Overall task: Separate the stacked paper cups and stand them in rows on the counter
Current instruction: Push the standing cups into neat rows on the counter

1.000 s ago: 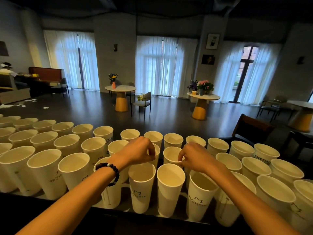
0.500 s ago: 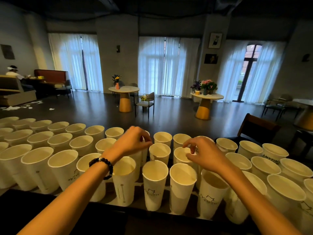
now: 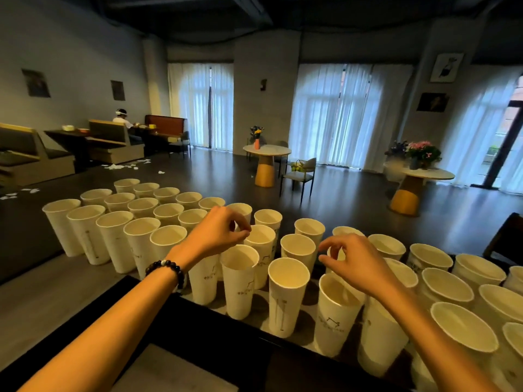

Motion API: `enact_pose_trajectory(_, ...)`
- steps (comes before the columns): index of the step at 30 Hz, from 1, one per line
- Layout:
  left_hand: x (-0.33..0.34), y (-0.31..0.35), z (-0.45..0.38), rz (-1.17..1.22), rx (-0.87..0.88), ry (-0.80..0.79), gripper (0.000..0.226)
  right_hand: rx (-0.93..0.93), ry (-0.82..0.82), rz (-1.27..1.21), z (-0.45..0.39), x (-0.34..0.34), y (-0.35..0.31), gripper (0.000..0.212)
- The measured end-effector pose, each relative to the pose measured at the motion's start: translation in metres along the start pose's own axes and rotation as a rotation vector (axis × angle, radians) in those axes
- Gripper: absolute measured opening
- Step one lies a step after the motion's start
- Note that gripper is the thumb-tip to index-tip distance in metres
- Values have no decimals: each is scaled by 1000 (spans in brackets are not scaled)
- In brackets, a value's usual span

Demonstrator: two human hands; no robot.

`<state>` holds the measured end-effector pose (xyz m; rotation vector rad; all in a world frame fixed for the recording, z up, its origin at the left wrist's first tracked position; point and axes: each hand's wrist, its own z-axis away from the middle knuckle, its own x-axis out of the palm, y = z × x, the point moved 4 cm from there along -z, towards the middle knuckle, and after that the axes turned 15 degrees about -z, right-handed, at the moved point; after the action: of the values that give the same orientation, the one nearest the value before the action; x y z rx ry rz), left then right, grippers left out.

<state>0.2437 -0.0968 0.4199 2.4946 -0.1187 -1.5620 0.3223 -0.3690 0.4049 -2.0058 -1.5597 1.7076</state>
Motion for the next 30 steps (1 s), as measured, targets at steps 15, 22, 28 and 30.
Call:
enact_pose_trajectory(15, 34, -59, -63, -90, 447, -174, 25, 224, 83, 231, -16, 35, -24, 25)
enact_pose_trajectory(22, 58, -60, -74, -161, 501, -223, 27, 296, -19, 284, -39, 43, -11, 28)
enact_pose_trajectory(28, 74, -63, -79, -159, 527, -286, 23, 267, -140, 405, -57, 57, -4, 31)
enact_pose_trajectory(30, 73, -63, -79, -144, 519, -268, 24, 253, -152, 409, -58, 59, -5, 30)
